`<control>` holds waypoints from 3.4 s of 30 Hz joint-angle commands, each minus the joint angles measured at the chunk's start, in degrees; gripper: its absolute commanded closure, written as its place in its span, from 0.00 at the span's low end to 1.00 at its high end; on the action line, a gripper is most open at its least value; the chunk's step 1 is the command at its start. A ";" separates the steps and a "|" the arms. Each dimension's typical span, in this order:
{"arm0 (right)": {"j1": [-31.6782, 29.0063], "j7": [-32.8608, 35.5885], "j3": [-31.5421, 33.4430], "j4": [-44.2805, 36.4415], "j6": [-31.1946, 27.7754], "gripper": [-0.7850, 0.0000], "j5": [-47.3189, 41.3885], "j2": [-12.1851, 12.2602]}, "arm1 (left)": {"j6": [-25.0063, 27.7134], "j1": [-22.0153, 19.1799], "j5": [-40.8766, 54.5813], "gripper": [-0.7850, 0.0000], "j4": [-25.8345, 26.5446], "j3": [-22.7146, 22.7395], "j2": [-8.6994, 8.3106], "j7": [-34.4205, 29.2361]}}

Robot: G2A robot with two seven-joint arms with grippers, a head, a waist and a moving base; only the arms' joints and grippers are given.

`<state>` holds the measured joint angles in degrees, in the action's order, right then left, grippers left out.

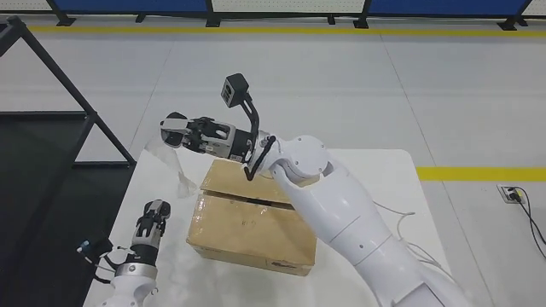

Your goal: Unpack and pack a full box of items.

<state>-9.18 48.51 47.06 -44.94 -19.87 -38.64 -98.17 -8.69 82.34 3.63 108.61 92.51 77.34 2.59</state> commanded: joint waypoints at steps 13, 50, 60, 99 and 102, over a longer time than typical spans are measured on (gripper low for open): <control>1.40 3.64 1.25 6.30 -0.73 1.00 -0.64 -1.47 | 1.77 0.10 1.10 1.00 0.31 0.41 0.14 0.64; -24.21 6.46 18.71 -21.98 11.00 1.00 13.92 7.91 | 2.53 -3.06 1.13 0.00 3.96 -1.07 0.82 4.99; -27.95 8.42 21.16 -27.79 18.45 1.00 19.40 9.98 | 2.48 -3.08 1.21 0.00 4.02 -1.01 0.83 5.02; -36.31 12.51 27.61 -39.41 41.99 1.00 32.39 16.81 | 1.09 -7.37 -4.48 0.00 3.07 -2.04 0.54 1.34; -36.14 12.51 27.46 -39.13 42.26 1.00 32.21 17.08 | -0.08 -9.12 -6.34 0.00 1.42 -3.03 0.48 0.09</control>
<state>-45.37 61.04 74.56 -84.16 22.31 -6.32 -81.18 -8.34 73.89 -2.08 110.73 89.88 77.83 3.08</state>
